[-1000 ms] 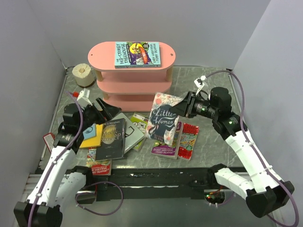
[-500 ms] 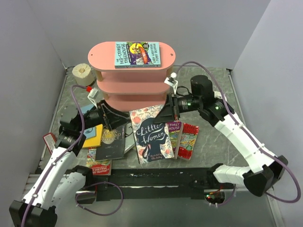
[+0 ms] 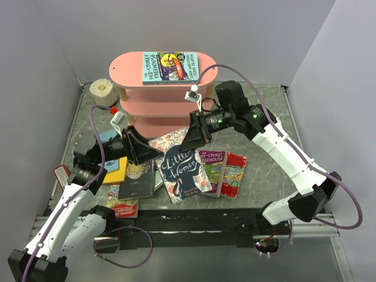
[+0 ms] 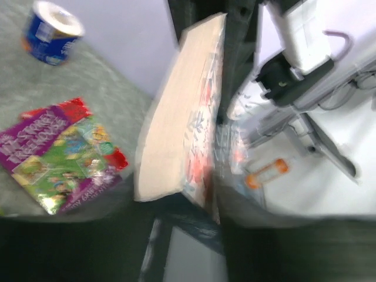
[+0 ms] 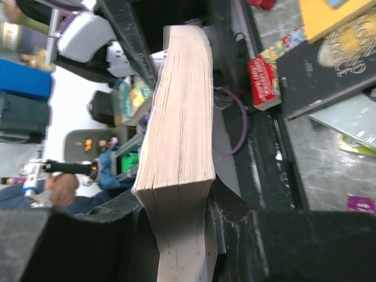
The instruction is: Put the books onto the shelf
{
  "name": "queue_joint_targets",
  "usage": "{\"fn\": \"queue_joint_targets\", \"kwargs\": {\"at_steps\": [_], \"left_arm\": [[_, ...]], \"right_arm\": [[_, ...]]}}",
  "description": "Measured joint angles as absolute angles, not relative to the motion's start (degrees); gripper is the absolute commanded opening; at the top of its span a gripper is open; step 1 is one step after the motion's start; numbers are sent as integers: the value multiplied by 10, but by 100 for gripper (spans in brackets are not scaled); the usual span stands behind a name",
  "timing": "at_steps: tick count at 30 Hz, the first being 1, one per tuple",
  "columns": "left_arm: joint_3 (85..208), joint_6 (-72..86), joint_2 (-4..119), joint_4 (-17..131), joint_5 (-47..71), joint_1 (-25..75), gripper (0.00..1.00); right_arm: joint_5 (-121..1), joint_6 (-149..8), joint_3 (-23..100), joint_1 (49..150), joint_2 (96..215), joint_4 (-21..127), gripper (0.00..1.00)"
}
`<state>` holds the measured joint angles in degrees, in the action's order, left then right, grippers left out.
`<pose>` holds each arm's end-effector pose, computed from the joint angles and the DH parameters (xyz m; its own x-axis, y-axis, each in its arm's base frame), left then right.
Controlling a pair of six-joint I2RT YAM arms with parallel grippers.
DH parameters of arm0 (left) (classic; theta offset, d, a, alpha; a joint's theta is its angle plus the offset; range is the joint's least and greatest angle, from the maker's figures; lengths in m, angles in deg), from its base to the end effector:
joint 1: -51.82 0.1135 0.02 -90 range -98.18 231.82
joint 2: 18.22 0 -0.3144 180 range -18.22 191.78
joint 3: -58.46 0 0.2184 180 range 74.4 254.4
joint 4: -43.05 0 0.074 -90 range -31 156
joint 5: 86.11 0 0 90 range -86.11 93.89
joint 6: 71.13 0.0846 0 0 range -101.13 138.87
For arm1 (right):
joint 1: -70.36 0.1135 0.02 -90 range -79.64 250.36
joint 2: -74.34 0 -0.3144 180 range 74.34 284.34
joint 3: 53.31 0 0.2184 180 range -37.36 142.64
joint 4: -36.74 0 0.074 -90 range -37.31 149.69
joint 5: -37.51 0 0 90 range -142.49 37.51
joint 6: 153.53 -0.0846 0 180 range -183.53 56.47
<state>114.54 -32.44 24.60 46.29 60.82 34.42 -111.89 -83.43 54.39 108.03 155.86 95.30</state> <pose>0.0936 -0.1036 0.3982 -0.6382 -0.2463 -0.7294 0.7238 0.1306 -0.6775 0.1680 0.2217 0.4581 -0.7003 -0.3218 -0.6372 -0.6892 0.0726 0.7209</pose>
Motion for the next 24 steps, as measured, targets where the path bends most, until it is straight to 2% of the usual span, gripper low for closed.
{"fn": "queue_joint_targets", "kwargs": {"at_steps": [6,7,8,9,10,11,12,18,24], "left_arm": [[1148,-359,247,421,629,338,1],[1148,-359,245,419,626,336,1],[1148,-358,240,421,618,333,1],[1147,-357,233,422,608,331,1],[1146,-356,225,423,596,329,1],[1146,-354,215,427,582,328,1],[1146,-351,208,430,568,327,1],[1186,-354,184,451,413,325,1],[1190,-403,168,410,232,326,1]], "right_arm": [[-1104,-772,576,1081,1570,996,1],[-1101,-771,581,1081,1570,1004,9],[-1089,-769,588,1081,1570,1010,23],[-1076,-769,595,1084,1570,1012,42],[-1062,-771,599,1088,1568,1010,48],[-1037,-779,599,1093,1561,1004,61],[-1011,-790,597,1095,1553,998,99],[-825,-856,494,1082,1400,880,99],[-766,-966,303,1083,1235,656,99]]}}
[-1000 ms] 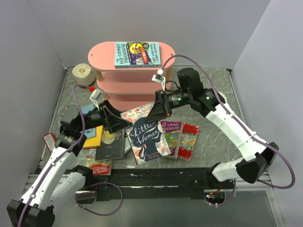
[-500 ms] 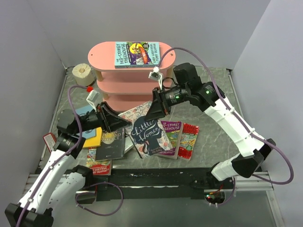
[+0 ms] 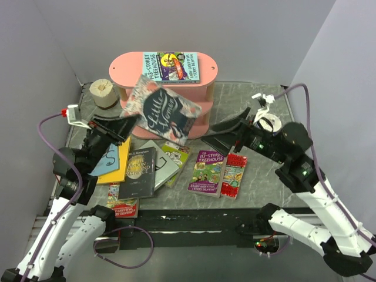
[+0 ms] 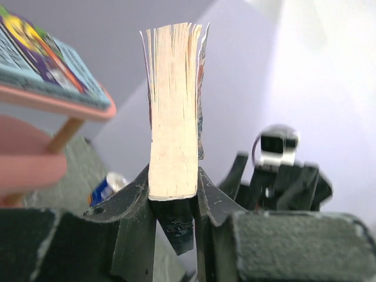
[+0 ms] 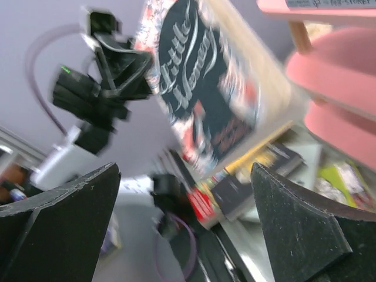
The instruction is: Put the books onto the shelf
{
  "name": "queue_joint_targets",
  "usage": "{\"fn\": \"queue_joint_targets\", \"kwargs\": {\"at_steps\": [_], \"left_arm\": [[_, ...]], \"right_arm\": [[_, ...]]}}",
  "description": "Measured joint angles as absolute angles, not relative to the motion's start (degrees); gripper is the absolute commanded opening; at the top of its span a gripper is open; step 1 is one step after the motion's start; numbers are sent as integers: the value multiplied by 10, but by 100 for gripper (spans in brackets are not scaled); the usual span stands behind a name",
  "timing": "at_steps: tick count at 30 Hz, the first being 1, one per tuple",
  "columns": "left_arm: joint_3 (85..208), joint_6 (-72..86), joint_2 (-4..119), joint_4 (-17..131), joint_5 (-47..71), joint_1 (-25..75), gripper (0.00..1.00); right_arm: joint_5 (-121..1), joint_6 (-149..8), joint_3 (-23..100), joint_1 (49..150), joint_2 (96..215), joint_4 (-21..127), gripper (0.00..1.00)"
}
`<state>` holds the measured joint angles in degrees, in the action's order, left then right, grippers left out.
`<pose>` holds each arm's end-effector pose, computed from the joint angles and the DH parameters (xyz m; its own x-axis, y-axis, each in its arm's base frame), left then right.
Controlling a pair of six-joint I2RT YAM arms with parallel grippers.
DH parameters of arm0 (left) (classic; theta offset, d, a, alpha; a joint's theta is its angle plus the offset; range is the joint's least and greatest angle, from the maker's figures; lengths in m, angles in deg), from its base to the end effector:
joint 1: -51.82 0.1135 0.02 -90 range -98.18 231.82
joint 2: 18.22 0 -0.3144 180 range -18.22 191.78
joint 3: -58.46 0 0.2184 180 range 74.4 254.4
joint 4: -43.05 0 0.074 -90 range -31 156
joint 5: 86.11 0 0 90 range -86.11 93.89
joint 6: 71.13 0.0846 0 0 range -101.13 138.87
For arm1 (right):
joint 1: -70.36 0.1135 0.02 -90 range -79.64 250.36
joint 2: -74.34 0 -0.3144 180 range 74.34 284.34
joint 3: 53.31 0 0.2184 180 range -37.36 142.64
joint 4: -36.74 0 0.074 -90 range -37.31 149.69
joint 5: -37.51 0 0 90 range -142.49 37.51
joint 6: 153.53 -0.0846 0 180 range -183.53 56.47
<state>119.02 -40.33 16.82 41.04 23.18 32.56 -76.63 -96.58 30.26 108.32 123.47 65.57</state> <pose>0.0815 -0.0581 0.4592 -0.2815 -0.7604 -0.5852 0.6758 0.2758 -0.6835 0.0929 0.1164 0.4895 -0.4165 0.3063 -0.8560 -0.7815 0.3604 0.5092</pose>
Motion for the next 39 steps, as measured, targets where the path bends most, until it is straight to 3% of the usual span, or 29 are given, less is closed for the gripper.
{"fn": "queue_joint_targets", "kwargs": {"at_steps": [7,18,19,20,22,23,25,26,28,31,32,33,39], "left_arm": [[1191,-431,174,372,126,326,1],[1191,-467,192,315,105,326,1],[1191,-468,194,314,106,326,1],[1191,-468,196,314,107,326,1],[1191,-468,198,314,107,326,1],[1191,-468,200,314,107,326,1],[1192,-468,204,314,106,326,3],[1197,-470,208,318,105,326,14],[1219,-465,214,343,100,328,29],[1263,-455,227,404,93,328,70],[1279,-440,232,429,87,327,90],[1293,-423,236,452,82,326,97],[1355,-355,244,599,-41,326,96]], "right_arm": [[-761,-1111,197,1083,1244,464,99],[-790,-1207,238,1083,1400,344,97],[-793,-1209,247,1083,1408,339,93],[-799,-1212,258,1083,1420,336,80],[-814,-1216,285,1083,1442,327,63],[-824,-1220,301,1083,1455,324,45],[-843,-1220,333,1083,1477,327,26],[-853,-1219,346,1080,1487,331,11],[-873,-1213,374,1073,1503,349,0],[-884,-1197,414,1060,1508,404,0],[-893,-1186,434,1054,1509,429,0],[-903,-1174,459,1044,1510,463,0],[-948,-1107,666,962,1572,669,0]]}}
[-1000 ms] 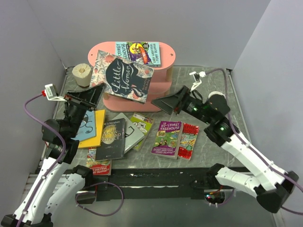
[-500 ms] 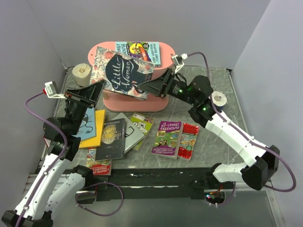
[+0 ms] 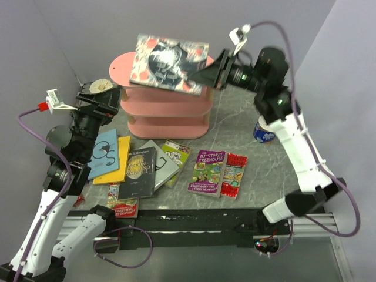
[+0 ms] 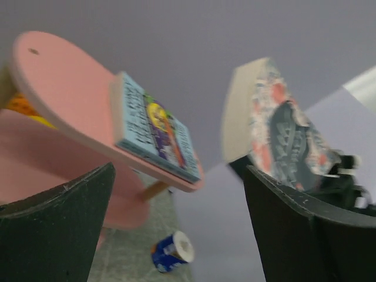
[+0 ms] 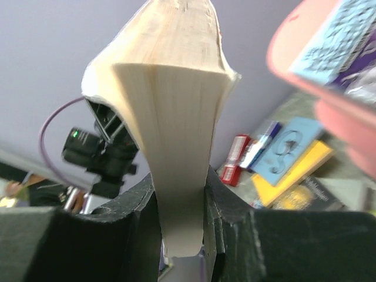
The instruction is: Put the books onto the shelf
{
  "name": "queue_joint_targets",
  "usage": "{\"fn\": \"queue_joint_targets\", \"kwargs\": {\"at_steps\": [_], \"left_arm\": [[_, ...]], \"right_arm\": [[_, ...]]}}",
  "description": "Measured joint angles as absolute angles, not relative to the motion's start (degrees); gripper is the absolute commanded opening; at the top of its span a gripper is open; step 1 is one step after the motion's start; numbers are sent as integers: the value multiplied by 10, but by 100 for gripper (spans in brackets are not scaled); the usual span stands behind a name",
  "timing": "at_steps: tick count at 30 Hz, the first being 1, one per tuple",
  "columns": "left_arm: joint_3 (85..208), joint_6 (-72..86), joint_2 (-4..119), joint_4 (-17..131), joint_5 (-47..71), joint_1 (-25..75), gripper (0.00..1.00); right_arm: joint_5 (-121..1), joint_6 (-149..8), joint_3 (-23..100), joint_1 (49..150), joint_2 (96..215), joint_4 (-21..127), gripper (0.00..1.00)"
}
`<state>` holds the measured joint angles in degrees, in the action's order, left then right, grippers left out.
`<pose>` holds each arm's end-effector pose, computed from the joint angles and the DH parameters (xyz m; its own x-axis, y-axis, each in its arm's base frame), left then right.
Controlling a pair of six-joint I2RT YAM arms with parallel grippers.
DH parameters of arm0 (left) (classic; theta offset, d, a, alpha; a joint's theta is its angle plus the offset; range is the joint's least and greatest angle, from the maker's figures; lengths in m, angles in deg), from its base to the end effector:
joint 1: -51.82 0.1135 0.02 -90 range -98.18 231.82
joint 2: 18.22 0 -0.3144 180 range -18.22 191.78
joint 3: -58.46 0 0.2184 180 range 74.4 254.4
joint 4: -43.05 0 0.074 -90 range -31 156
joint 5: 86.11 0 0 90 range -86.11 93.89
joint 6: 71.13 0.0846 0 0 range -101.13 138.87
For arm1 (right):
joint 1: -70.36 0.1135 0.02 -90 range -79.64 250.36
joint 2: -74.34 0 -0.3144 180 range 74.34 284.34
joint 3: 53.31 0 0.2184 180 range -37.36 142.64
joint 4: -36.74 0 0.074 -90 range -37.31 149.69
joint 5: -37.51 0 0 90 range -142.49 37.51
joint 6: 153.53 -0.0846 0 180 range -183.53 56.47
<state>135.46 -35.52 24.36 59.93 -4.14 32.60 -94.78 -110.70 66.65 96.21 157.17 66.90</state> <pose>0.1163 -0.0280 0.4972 0.0029 -0.8536 -0.5210 0.3479 0.4893 -0.7997 0.2366 0.1779 0.5738 -0.6031 0.3106 -0.7347 -0.7080 0.2158 0.6724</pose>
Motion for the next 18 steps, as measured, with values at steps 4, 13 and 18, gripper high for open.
{"fn": "queue_joint_targets", "kwargs": {"at_steps": [4,13,18], "left_arm": [[1361,-328,236,675,-116,326,96],[1355,-306,235,743,-140,326,97],[1343,-303,238,748,-137,326,98]], "right_arm": [[-979,-1070,873,910,1675,791,3],[-1055,-1056,998,859,1813,931,0],[-1061,-1056,991,857,1847,959,0]]}}
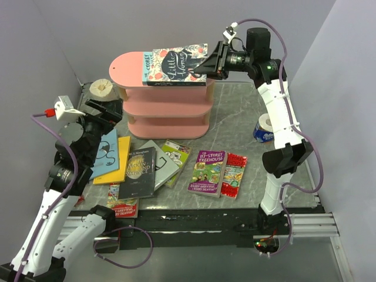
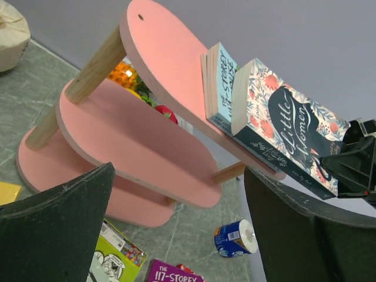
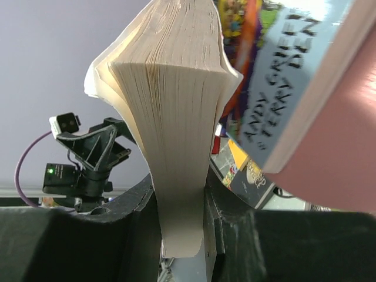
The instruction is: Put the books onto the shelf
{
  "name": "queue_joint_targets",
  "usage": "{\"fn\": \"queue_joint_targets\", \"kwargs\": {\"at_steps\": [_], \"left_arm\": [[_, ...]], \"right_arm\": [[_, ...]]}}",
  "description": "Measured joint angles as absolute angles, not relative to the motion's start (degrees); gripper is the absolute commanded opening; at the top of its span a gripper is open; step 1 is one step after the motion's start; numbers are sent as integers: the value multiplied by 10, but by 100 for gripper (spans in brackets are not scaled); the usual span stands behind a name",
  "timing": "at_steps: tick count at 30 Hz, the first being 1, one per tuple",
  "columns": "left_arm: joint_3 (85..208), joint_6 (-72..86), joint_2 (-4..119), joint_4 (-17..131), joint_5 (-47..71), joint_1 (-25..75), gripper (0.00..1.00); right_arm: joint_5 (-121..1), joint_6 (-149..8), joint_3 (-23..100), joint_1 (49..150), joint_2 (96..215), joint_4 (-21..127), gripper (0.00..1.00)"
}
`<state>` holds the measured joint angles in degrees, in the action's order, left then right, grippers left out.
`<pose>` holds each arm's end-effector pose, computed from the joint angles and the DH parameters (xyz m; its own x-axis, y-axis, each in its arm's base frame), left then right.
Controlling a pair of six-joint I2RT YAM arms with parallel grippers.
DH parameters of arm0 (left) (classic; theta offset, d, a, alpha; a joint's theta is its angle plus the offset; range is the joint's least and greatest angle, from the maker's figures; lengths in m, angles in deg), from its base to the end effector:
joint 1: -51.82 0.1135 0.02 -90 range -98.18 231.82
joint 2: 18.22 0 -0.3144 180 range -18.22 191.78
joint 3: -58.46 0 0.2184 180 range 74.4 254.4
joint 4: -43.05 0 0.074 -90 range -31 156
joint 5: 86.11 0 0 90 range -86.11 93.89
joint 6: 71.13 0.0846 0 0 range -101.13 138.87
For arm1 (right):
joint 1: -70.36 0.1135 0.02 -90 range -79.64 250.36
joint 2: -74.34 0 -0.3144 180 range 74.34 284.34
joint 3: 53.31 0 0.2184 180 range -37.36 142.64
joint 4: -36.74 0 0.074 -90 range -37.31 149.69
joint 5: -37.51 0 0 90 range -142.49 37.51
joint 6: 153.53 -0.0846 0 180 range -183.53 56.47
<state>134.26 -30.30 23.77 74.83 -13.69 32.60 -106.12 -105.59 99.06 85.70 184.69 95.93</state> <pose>0.1239 -0.0161 0.4508 0.0001 -0.7639 -0.6453 0.0441 0.6447 -0.7632 0.3776 0.1742 0.5178 -0.8135 0.1888 -0.5501 -0.4766 0.3258 0.8165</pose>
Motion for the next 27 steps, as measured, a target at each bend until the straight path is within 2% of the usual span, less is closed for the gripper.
{"fn": "queue_joint_targets", "kwargs": {"at_steps": [4,14,17,18,27], "left_arm": [[1332,-303,240,748,-130,326,98],[1327,-303,250,748,-124,326,98],[1324,-303,247,747,-124,326,98],[1321,-303,246,746,-124,326,97],[1317,-303,244,743,-120,326,98]], "right_arm": [[-1063,-1057,990,856,1856,961,8],[-1078,-1080,993,849,1875,929,3],[-1081,-1095,992,848,1883,906,20],[-1081,-1100,993,848,1885,901,33],[-1076,-1101,990,838,1889,888,64]]}}
